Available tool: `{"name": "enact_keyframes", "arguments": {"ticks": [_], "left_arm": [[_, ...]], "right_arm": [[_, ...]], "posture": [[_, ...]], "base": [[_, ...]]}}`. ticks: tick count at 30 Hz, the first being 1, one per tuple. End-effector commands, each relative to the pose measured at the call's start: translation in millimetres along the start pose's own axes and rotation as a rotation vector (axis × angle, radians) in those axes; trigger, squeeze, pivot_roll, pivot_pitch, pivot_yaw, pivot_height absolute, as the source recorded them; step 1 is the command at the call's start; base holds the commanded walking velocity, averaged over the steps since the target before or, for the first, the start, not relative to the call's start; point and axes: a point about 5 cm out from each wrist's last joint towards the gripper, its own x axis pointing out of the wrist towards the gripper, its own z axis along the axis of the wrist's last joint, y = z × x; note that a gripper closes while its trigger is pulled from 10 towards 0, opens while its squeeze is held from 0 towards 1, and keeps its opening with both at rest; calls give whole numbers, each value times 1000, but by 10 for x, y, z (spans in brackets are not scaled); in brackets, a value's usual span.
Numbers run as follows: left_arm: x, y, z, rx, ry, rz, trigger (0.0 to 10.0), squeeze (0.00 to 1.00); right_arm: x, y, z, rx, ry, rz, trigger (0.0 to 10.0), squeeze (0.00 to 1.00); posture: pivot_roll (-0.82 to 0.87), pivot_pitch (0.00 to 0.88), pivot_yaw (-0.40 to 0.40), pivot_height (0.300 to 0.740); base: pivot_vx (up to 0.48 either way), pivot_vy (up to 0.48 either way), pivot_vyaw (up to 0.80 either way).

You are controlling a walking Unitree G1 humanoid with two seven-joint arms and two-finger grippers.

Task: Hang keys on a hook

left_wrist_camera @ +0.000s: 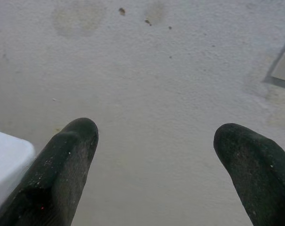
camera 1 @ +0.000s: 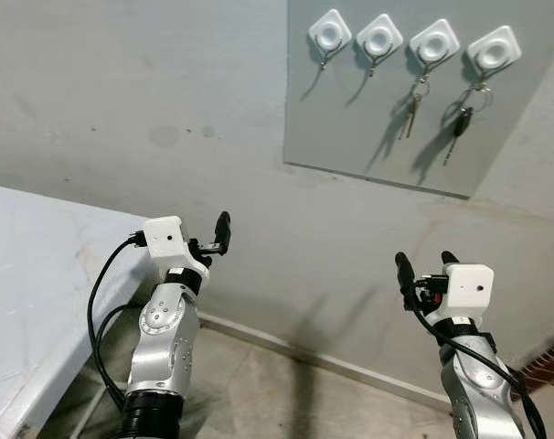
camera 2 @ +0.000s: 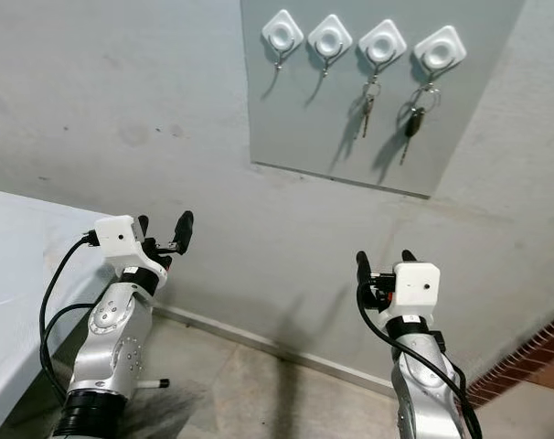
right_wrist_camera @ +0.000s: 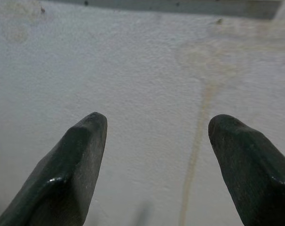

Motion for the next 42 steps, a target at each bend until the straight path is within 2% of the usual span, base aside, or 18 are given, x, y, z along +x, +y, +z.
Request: {"name": "enact_keyframes", "arguments": {"ticks": [1,31,42], "left_arm": [[12,-10,0,12,3,2,10000,0],[38,-25,6,12,0,13,10000,0],[41,-62,86,16,-30,-7,10000,0]], "right_arm": [[11,8,43,-1,-12,12,10000,0],[61,51,68,-1,-15,42,10000,0],[122,47,181,-11,-53,55,10000,0]], "posture": [[-95,0,0,740],[-86,0,-15,740],[-82,0,-22,740]], "base": [[0,0,800],[0,0,800],[0,0,800]]}}
